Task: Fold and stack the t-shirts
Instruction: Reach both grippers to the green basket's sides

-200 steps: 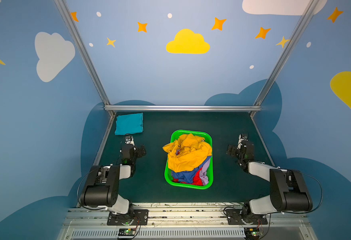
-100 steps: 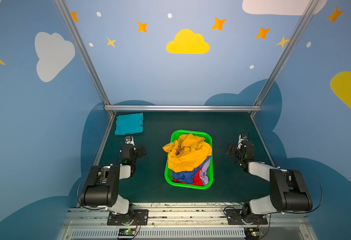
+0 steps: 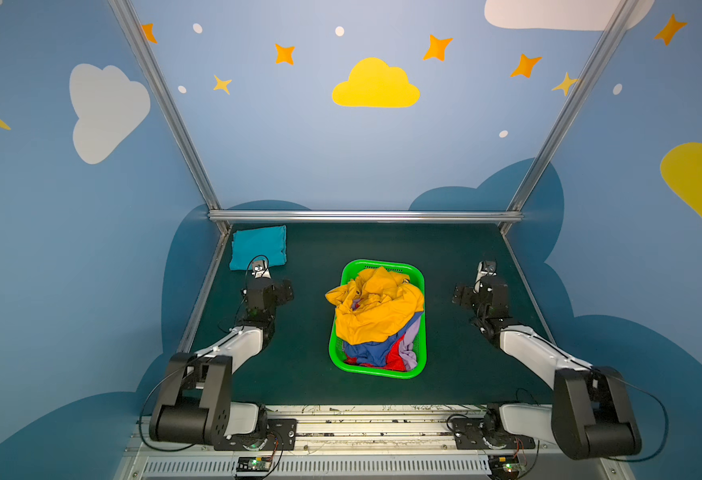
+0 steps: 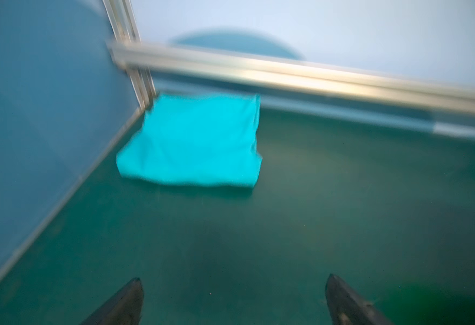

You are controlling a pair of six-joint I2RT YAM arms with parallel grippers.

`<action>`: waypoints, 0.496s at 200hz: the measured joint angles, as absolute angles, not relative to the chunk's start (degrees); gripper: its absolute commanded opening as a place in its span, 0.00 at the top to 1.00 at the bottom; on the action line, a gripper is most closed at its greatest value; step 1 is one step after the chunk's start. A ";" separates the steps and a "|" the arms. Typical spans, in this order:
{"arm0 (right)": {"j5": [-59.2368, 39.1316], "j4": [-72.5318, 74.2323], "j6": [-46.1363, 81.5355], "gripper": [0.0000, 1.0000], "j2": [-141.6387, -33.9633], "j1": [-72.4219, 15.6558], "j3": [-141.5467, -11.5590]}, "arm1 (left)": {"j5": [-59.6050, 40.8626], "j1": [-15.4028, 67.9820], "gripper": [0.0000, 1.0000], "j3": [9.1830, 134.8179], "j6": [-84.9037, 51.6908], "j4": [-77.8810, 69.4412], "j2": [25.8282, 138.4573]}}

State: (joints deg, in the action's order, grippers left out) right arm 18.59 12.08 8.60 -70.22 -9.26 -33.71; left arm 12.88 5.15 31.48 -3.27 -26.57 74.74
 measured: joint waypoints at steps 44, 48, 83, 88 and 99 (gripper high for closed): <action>22.63 -0.91 11.92 0.01 -59.66 -16.58 -40.16 | 26.26 8.69 0.00 44.47 -21.08 -4.25 63.53; 22.57 -1.93 12.08 0.02 -58.89 -17.52 -40.58 | 28.45 8.67 0.00 47.03 -25.71 0.60 62.92; 22.02 -10.33 14.52 0.01 -52.99 -26.15 -41.67 | 40.84 7.79 0.00 56.88 -49.78 27.79 53.74; 21.93 -11.20 15.31 0.02 -52.64 -27.16 -41.67 | 40.69 7.77 0.00 56.27 -49.95 28.86 51.48; 21.78 -13.58 17.26 0.01 -52.49 -28.93 -41.74 | 38.30 7.68 0.04 53.95 -49.98 29.87 46.44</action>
State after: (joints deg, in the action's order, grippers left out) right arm 21.78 -13.58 17.26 -52.49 -28.93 -41.74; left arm 38.30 7.68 53.95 -49.98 29.87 46.44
